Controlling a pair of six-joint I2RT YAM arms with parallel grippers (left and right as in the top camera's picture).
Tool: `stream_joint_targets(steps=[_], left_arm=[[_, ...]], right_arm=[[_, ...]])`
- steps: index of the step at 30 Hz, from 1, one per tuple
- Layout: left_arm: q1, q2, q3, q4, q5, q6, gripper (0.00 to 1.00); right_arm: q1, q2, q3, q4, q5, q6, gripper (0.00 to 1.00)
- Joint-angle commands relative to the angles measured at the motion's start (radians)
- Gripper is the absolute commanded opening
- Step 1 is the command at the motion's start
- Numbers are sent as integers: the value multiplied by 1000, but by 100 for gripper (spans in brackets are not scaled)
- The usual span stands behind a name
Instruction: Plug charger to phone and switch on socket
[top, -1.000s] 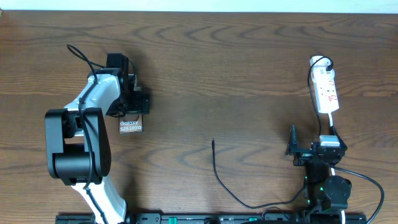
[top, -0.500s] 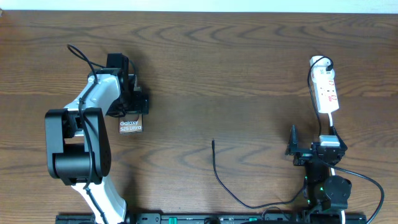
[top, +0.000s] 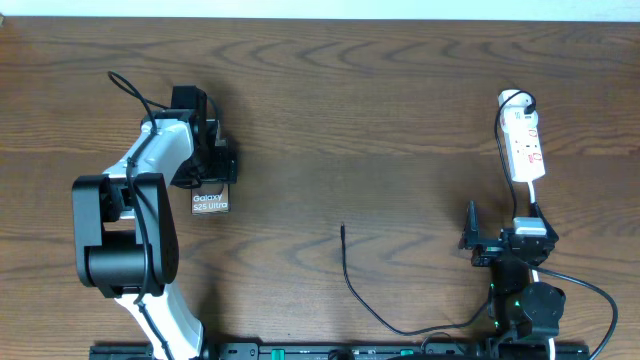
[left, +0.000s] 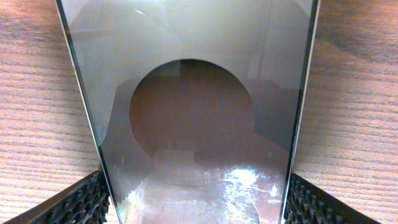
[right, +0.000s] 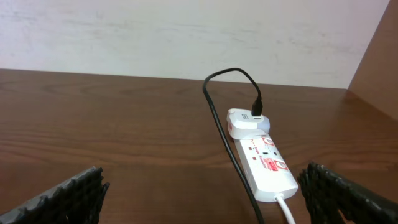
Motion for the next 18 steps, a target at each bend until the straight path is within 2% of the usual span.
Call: stream_joint_targets(steps=[1,18], left_arm=[[-3,8,-22,-5,-12,3,84],[-3,8,-22,-5,-12,3,78]], right_arm=[[6,0,-1,-3,-3,-13,99],[6,0,-1,-3,-3,-13,99]])
